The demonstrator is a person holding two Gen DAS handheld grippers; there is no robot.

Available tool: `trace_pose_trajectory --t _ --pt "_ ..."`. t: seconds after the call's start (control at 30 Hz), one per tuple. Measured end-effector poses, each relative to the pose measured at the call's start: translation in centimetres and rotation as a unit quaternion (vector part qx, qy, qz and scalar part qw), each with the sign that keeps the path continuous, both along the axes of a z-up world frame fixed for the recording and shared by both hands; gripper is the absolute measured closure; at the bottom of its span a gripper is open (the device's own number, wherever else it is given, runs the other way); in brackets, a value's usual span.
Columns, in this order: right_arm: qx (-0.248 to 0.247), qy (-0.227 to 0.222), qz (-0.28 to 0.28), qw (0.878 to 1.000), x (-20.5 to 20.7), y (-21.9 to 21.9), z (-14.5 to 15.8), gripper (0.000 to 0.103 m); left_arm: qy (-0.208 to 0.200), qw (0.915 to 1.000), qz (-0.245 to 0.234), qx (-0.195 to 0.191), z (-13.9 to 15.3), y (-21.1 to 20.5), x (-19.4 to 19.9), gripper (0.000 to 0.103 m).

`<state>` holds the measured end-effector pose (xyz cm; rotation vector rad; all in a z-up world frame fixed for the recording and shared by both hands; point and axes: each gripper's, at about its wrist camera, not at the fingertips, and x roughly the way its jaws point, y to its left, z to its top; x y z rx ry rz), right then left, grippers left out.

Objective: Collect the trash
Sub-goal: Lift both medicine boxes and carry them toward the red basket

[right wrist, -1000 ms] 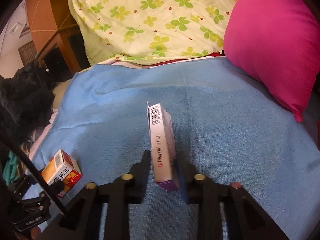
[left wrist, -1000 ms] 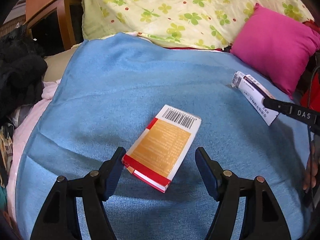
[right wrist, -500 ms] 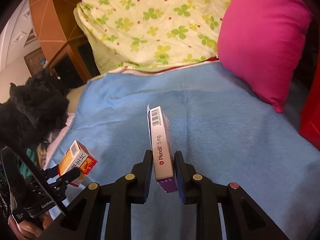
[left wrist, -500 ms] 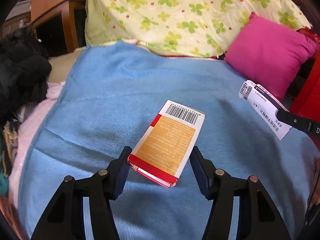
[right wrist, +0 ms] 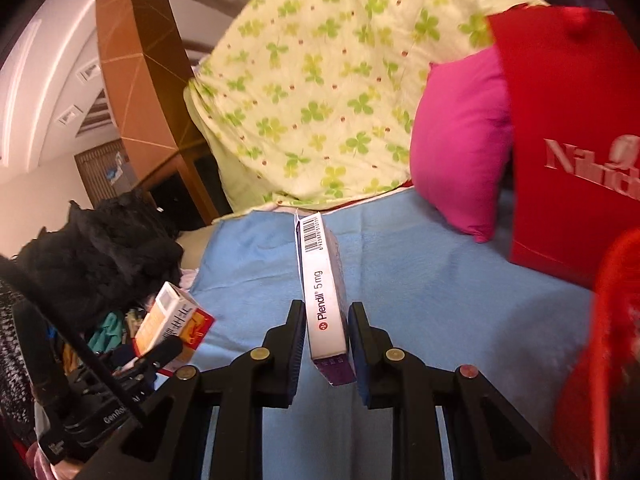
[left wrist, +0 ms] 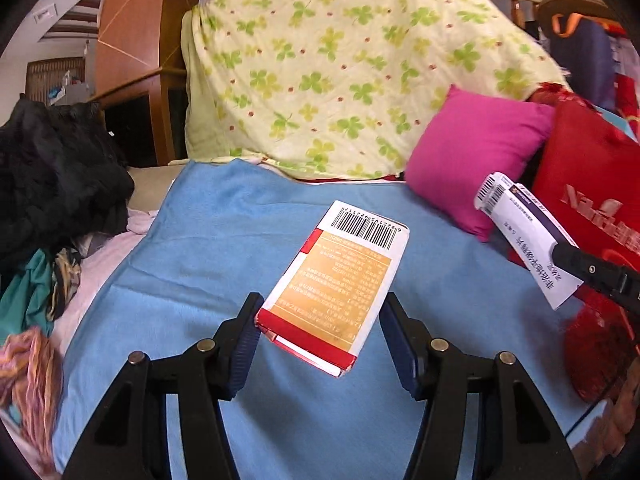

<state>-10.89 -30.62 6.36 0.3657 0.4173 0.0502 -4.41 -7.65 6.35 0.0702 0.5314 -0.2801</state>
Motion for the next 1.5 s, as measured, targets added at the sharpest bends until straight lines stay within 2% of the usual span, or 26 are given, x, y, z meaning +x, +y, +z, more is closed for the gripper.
trace_pose_trajectory --t 0.1,0.2,0.3,0.47,0.67,1.03,1.5 --pt "-0.012 -0.016 -0.010 1.000 -3.5 -0.1 0.4 0.079 -0.009 0.9998 -0.014 -0.010 0.4 -0.8 -3.6 0.042" --pt "-0.034 -0.043 -0.016 0.998 -6.4 0.3 1.3 0.079 -0.021 0.9995 -0.023 -0.001 1.2 -1.4 -6.2 0.042" --pt "-0.052 -0.054 -0.018 0.997 -8.8 0.7 1.5 0.079 -0.029 0.9993 -0.024 0.007 2.2 -1.7 -7.6 0.042" --pt "-0.055 -0.075 -0.019 0.995 -12.1 0.5 1.7 0.079 -0.049 0.9985 -0.011 0.021 4.3 -1.7 -9.6 0.042" --pt "-0.064 -0.087 -0.019 0.994 -15.1 0.3 1.4 0.079 -0.060 0.9973 0.004 0.042 5.1 -2.3 -11.4 0.042" --pt "-0.051 -0.094 -0.034 0.994 -16.5 -1.8 1.1 0.079 -0.050 0.9967 0.012 0.062 5.3 -3.9 -13.2 0.042" --pt "-0.048 -0.102 -0.032 0.993 -17.0 -2.3 1.1 0.079 -0.040 0.9964 0.010 0.074 4.7 -5.1 -13.1 0.042"
